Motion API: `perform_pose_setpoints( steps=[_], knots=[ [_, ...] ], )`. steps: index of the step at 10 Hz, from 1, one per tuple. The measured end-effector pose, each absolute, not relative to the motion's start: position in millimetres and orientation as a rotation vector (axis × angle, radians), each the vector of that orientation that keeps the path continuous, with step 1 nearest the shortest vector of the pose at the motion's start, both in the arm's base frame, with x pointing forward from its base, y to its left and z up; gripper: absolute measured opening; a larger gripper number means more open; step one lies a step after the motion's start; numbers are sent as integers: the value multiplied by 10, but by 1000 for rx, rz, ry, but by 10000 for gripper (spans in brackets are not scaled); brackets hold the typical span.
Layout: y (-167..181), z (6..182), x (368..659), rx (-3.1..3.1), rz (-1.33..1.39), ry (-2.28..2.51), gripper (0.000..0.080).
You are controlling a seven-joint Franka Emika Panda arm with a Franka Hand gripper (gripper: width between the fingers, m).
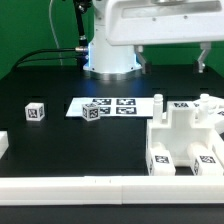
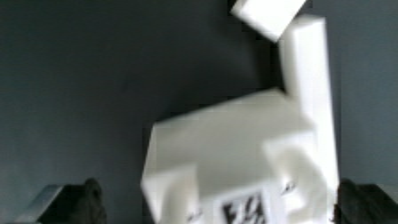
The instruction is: Assemble chair
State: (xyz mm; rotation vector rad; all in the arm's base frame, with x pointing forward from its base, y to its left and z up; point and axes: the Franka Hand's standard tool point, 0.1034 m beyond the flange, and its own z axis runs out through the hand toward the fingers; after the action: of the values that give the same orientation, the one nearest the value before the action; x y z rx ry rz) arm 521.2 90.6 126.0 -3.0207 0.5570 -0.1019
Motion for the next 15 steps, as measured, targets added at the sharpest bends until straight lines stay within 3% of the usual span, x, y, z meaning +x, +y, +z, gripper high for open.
perform_pose_setpoints(
  steps=[2, 6, 9, 14, 15],
  knots=[
    [1051, 1071, 5113, -3026, -78, 605, 649],
    [1042, 1077, 5110, -3021, -77, 615, 649],
    [1204, 773, 4627, -2980, 50, 913, 649],
    [1215, 725, 4617, -2990, 46, 885, 649],
    [1249, 636, 4505, -2938, 34, 1013, 649]
  ],
)
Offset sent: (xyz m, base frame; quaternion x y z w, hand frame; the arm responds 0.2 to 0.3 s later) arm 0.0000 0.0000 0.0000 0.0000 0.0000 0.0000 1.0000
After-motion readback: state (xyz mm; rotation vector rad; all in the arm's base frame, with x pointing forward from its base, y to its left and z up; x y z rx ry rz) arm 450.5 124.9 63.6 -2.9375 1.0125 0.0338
